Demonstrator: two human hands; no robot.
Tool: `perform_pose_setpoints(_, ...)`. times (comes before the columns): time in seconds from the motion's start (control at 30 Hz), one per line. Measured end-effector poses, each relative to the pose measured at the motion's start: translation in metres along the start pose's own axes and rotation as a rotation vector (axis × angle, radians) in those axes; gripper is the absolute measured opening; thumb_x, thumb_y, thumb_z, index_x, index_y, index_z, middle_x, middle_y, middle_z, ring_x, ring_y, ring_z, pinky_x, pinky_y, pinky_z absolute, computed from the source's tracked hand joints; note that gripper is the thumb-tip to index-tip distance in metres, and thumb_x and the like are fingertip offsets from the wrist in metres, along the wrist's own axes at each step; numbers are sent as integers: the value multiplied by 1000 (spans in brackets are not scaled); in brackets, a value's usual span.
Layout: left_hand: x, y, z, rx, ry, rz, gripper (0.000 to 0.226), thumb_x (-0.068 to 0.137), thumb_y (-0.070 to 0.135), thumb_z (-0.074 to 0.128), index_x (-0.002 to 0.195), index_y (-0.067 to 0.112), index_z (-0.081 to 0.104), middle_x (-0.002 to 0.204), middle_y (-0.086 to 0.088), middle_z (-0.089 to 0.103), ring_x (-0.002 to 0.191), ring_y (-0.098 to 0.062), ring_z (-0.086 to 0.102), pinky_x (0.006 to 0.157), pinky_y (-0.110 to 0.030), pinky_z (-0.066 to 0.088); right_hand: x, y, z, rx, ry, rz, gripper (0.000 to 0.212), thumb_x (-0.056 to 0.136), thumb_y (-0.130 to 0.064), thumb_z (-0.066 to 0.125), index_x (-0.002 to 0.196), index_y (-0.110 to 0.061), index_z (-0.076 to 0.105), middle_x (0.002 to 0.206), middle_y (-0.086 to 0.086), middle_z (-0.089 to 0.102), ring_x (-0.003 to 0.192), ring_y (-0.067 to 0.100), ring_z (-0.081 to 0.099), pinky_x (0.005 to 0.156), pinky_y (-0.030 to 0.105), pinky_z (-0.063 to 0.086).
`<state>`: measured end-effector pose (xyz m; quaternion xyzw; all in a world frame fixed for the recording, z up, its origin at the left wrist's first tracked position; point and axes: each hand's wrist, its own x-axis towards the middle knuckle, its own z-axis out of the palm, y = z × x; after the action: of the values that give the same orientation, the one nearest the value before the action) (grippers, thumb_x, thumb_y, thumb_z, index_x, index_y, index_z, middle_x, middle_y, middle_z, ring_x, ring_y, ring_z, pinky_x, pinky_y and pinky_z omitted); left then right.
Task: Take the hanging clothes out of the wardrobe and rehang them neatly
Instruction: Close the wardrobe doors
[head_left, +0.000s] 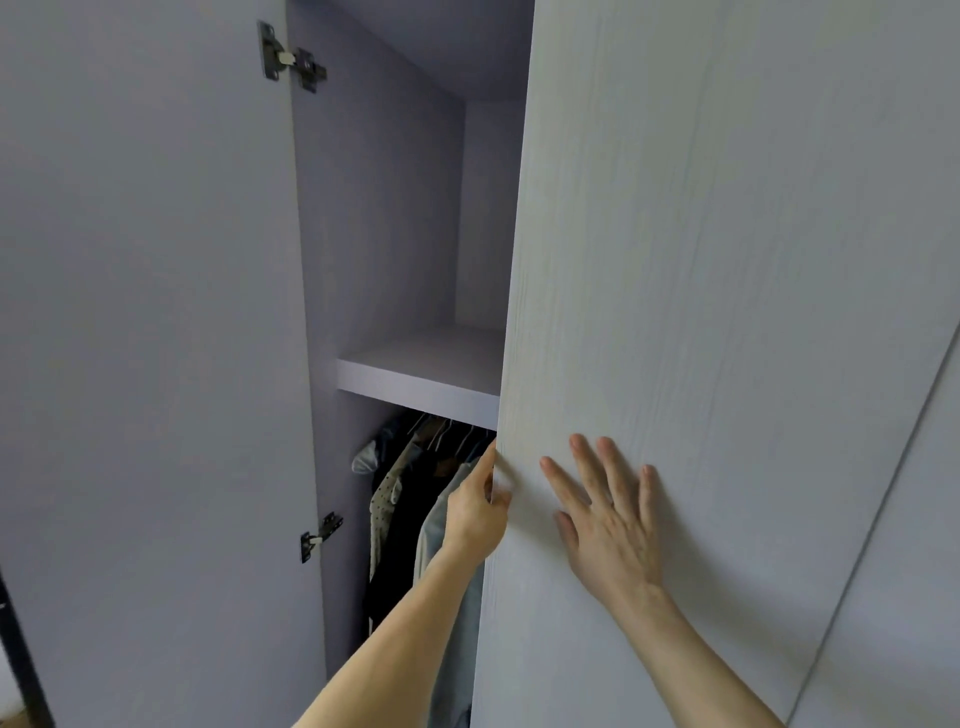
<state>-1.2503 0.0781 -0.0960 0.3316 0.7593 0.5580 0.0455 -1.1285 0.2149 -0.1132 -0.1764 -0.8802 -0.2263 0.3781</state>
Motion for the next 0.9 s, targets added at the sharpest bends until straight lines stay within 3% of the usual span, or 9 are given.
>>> perform_pose_setpoints(0.07,-4,1,-2,-3,-28,-28,64,96,3,50,149,36,38,118,24,57,112,-1,55,72,-1,41,-2,3,2,24,-23,-16,82,86,-28,69,156,-33,26,167,3,10,153,31,7,119,62,6)
perform_pose_setpoints(0.17,-15,-3,-13,38,-83,-96,51,91,2,54,135,28,58,120,16,64,100,4,61,78,-4,47,-5,5,0,67,-55,-11,90,75,-18,78,153,-28,35,166,6,14,153,31,9,119,63,8)
perform_pose_setpoints(0.23,-29,-9,-22,138,-106,-93,43,92,7,50,125,28,69,117,13,70,103,0,65,93,-18,52,-8,0,-2,119,-49,-21,79,79,-22,70,152,-26,39,164,8,19,153,31,12,118,62,9)
perform_pose_setpoints(0.3,-51,-17,-36,230,-91,-74,43,93,8,46,120,30,71,117,18,69,109,1,63,94,-12,48,-12,-10,-8,207,-49,-33,62,89,-32,47,151,-27,41,162,9,27,152,28,19,116,60,19)
perform_pose_setpoints(0.37,-79,-28,-55,286,-29,-79,41,95,9,47,118,31,72,115,24,67,109,6,60,87,1,40,-17,-26,-16,311,-75,-49,59,93,-38,32,149,-27,43,158,5,36,149,25,26,114,57,29)
perform_pose_setpoints(0.43,-110,-43,-81,328,71,-110,39,96,10,48,115,33,72,111,27,66,105,10,58,84,4,36,-25,-48,-22,419,-90,-87,56,94,-39,30,144,-26,51,152,3,45,146,24,34,110,55,36)
perform_pose_setpoints(0.6,-199,-91,-168,437,261,-290,33,95,15,57,108,42,71,115,24,66,107,5,59,90,-6,42,-43,-124,-36,707,-115,-178,52,94,-41,36,135,-23,61,144,5,55,141,27,42,107,51,43)
perform_pose_setpoints(0.73,-247,-103,-250,463,461,-382,37,92,15,62,95,51,64,113,14,68,105,-4,63,99,-28,50,-43,-198,-58,868,-190,-256,51,92,-43,38,134,-26,62,144,0,56,141,22,42,107,50,44)
perform_pose_setpoints(0.9,-249,-97,-347,422,569,-358,25,95,20,63,115,35,67,121,10,67,110,-8,63,89,-20,48,-13,-283,-82,956,-214,-381,52,92,-48,38,136,-29,59,147,-4,52,142,19,41,111,43,41)
